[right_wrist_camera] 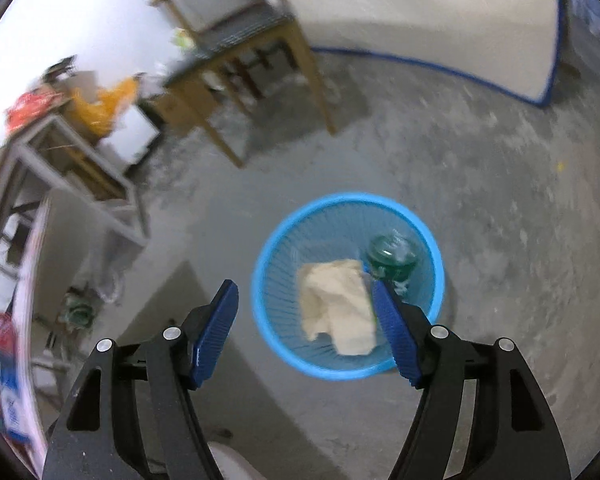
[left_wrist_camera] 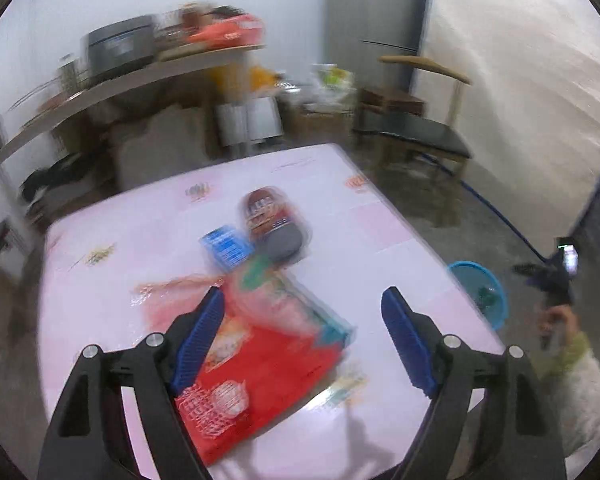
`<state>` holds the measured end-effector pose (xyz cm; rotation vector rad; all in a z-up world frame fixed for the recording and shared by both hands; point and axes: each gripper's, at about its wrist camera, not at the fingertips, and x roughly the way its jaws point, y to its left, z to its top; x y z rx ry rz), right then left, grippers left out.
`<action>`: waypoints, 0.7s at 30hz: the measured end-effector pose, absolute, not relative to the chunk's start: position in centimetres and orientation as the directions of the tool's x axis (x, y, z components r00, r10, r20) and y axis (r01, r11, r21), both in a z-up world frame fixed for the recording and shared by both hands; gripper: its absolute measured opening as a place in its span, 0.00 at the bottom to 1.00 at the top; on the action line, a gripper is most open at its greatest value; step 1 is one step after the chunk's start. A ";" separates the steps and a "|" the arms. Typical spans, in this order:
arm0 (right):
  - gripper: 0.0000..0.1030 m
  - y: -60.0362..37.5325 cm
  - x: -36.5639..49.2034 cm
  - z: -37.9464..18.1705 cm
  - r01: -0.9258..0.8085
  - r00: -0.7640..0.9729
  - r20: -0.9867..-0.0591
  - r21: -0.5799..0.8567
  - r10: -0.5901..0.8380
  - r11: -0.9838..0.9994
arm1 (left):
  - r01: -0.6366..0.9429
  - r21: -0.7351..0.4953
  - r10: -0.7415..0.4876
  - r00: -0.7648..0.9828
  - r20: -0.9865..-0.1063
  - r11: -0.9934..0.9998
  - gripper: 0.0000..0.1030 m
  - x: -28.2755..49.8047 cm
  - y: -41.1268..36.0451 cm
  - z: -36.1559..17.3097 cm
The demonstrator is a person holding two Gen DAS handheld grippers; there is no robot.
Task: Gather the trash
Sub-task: 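Open both tools over the blue wastebasket to drop the cloth and box, then bring both tools back over the table toward the red snack bag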
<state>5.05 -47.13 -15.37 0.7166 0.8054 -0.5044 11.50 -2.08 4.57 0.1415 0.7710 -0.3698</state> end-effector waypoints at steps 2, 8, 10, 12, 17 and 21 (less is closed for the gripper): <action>0.68 -45.1 5.1 -12.2 0.598 0.638 -0.760 0.385 -0.126 0.703 | 0.308 0.000 -0.219 0.676 -0.704 0.951 0.77 10.5 1.1 4.0; 0.76 -35.7 7.8 -4.2 0.323 0.732 -0.677 0.434 0.069 0.841 | 0.180 -0.017 -0.139 0.694 -0.706 0.984 0.78 8.1 8.1 1.6; 0.76 -31.7 9.3 -2.6 0.220 0.732 -0.661 0.457 0.164 0.862 | 0.152 -0.037 -0.133 0.687 -0.714 0.988 0.78 7.9 9.3 0.6; 0.76 -28.4 10.4 -1.7 0.127 0.724 -0.635 0.506 0.269 0.853 | 0.125 -0.064 -0.132 0.676 -0.725 0.990 0.78 7.7 10.3 -0.4; 0.76 -18.1 13.0 -0.3 -0.096 0.649 -0.592 0.559 0.478 0.823 | 0.075 -0.161 -0.169 0.665 -0.727 0.984 0.78 8.2 13.0 -2.6; 0.74 -13.0 14.1 -0.8 -0.125 0.606 -0.629 0.529 0.487 0.839 | 0.059 -0.247 -0.223 0.665 -0.713 0.967 0.78 10.4 14.7 -4.0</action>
